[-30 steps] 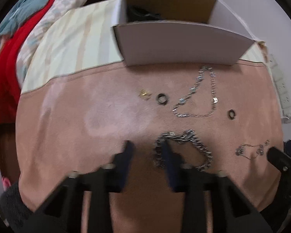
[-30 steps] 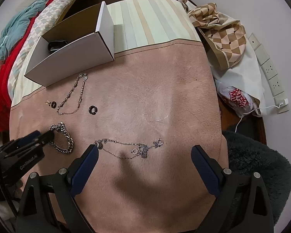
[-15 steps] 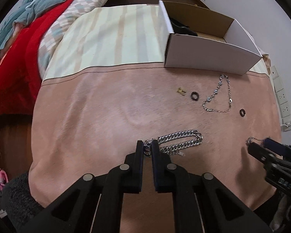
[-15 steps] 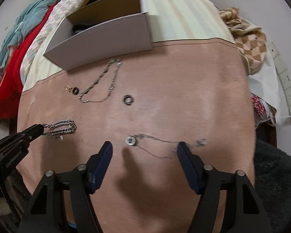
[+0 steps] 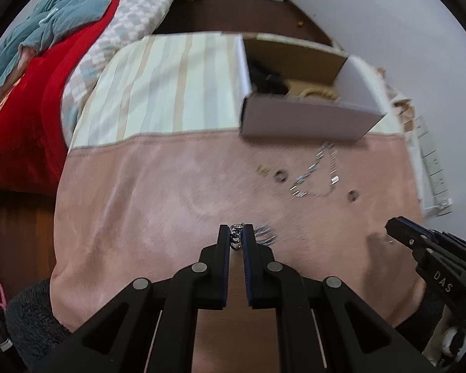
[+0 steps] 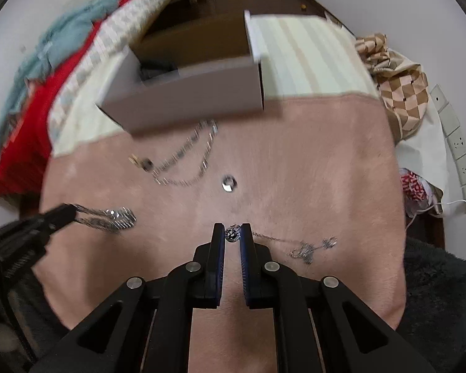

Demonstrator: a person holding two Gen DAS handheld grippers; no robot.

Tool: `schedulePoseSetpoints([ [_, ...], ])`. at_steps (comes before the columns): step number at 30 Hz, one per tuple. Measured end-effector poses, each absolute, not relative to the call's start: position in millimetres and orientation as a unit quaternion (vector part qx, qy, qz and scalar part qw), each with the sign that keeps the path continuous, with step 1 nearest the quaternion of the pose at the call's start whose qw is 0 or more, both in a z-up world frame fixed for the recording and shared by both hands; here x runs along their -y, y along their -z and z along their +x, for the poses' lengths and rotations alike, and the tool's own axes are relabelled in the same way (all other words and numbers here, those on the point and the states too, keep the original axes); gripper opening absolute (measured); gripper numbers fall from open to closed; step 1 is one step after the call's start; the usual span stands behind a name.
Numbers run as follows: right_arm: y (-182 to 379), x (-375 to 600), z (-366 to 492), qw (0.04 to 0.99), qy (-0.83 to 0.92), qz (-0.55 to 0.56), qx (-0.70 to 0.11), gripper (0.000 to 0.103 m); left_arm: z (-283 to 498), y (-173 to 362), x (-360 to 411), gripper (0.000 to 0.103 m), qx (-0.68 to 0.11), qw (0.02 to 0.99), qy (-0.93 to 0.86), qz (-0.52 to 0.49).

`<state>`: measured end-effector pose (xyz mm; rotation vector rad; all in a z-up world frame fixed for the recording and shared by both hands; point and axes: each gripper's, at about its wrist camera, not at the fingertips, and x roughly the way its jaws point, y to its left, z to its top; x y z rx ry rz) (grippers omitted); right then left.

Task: Organize jewelry
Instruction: 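Carry the chain bracelet with left tool into the box while right tool drops the charm chain in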

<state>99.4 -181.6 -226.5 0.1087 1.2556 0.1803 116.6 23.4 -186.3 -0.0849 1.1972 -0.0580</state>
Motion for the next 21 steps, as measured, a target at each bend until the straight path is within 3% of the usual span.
schedulePoseSetpoints([
  [15, 81.9, 184.7, 173.8, 0.845, -0.166, 0.110, -0.497, 0.010, 196.0, 58.3, -14.8, 0.006, -0.472, 0.872, 0.098, -0.084],
  [21, 75.7, 174.4, 236.9, 0.847, -0.169, 0.089, -0.496, 0.010, 243.4, 63.6, -5.5, 0.006, -0.476, 0.870, 0.104, -0.073],
])
